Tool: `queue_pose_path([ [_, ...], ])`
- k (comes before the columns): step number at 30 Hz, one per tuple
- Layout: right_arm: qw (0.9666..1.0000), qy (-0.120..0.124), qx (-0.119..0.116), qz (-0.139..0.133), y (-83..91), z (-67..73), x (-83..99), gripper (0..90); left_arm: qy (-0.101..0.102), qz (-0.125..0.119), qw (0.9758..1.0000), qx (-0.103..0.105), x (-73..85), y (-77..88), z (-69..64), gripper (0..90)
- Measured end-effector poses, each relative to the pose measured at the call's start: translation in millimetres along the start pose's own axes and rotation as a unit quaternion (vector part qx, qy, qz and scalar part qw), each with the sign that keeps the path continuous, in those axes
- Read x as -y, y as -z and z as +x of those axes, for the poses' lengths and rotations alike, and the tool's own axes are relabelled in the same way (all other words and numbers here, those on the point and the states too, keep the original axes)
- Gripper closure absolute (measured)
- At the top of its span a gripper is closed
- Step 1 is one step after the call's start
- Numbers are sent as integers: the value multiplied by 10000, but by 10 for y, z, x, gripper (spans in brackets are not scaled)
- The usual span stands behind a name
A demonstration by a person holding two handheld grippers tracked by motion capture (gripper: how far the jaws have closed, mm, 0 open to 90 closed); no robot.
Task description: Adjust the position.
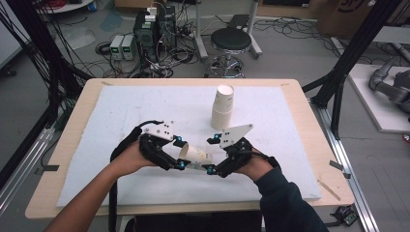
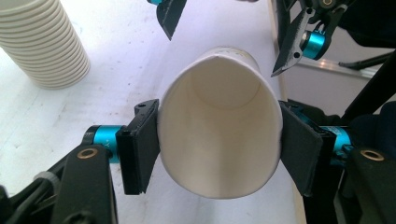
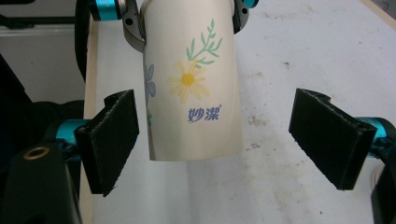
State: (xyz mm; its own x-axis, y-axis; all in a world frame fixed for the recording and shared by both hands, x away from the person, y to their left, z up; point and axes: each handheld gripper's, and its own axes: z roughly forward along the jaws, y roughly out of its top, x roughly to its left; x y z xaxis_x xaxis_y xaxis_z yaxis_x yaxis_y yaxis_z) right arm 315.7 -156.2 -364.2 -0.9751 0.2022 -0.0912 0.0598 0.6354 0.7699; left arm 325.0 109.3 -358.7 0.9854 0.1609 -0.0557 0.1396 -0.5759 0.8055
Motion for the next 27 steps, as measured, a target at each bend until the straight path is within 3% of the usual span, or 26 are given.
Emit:
queue_pose_path([
  [9, 9990, 225, 85, 385, -48, 7, -77, 161, -199, 662, 9975, -150, -145, -29, -27, 350],
  [17, 9950, 491, 130, 863, -194, 47, -157, 170, -208, 931, 9953, -165, -215, -111, -31, 349],
  [19, 9940, 550, 68, 944, -242, 65, -173, 170, -226, 929, 9953, -159, -223, -138, -36, 350],
  [27, 9907, 616, -116, 1207, -332, 85, -168, 358, -235, 818, 9963, -132, -237, -175, -51, 349],
])
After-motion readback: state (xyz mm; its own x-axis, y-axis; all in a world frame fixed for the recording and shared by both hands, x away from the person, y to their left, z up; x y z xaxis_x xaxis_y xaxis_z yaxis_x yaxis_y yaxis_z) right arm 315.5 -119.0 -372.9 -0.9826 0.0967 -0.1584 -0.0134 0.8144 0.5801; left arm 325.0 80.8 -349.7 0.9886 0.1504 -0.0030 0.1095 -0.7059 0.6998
